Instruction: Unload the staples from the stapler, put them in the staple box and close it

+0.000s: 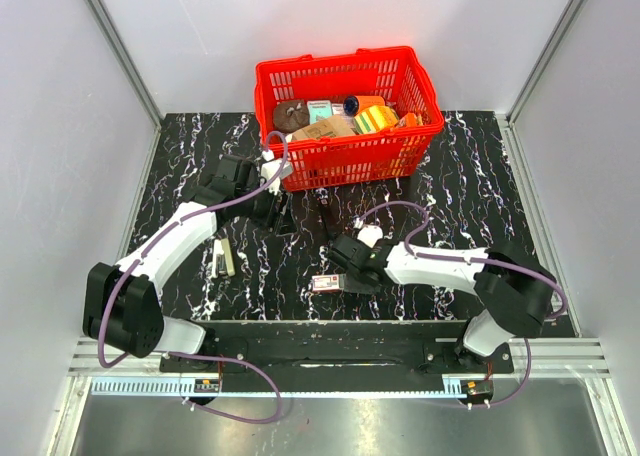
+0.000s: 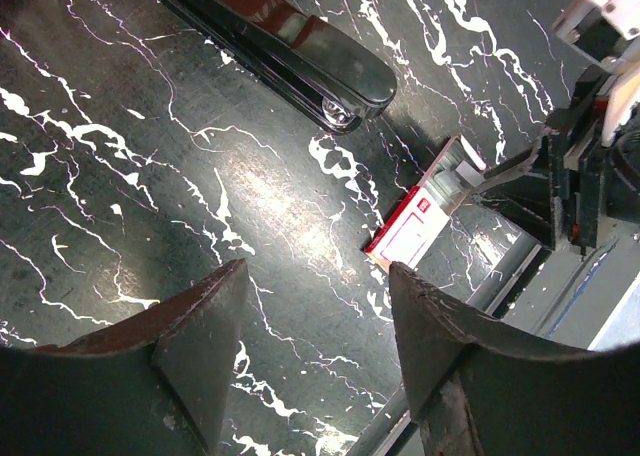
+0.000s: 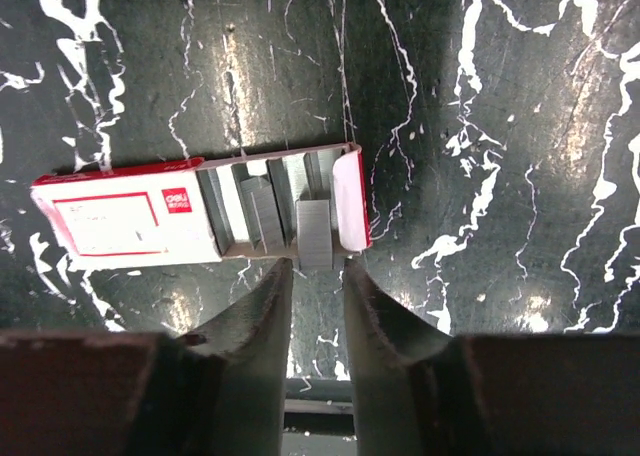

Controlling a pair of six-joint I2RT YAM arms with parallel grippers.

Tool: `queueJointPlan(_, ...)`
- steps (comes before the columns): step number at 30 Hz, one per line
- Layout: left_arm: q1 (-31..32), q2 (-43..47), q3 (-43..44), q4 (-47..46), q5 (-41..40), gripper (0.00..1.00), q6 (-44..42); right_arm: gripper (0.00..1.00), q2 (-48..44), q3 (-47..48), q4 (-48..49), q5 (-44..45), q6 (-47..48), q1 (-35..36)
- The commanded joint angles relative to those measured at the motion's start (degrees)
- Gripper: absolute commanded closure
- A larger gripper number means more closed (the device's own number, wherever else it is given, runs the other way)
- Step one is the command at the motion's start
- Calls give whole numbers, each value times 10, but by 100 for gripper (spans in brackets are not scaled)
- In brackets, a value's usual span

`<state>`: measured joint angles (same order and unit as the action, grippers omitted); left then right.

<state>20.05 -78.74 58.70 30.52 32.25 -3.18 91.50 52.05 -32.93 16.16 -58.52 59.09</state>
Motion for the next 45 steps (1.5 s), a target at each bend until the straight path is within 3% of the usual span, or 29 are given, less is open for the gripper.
queueJointPlan(1, 3, 21, 5, -11, -5, 37, -8, 73, -59, -1, -13, 4, -5, -6)
queueJointPlan(4, 3, 17, 7, -11, -7, 37, -8, 88, -80, -13, -16, -2, -11, -6)
queueJointPlan(10, 5, 18, 8, -11, -7, 37, -8, 100, -85, -34, -18, -17, -9, -6)
queueJointPlan(45, 33, -16, 10, 16, -14, 37, -61, 100, -8, 18, 34, -24, 63, -61)
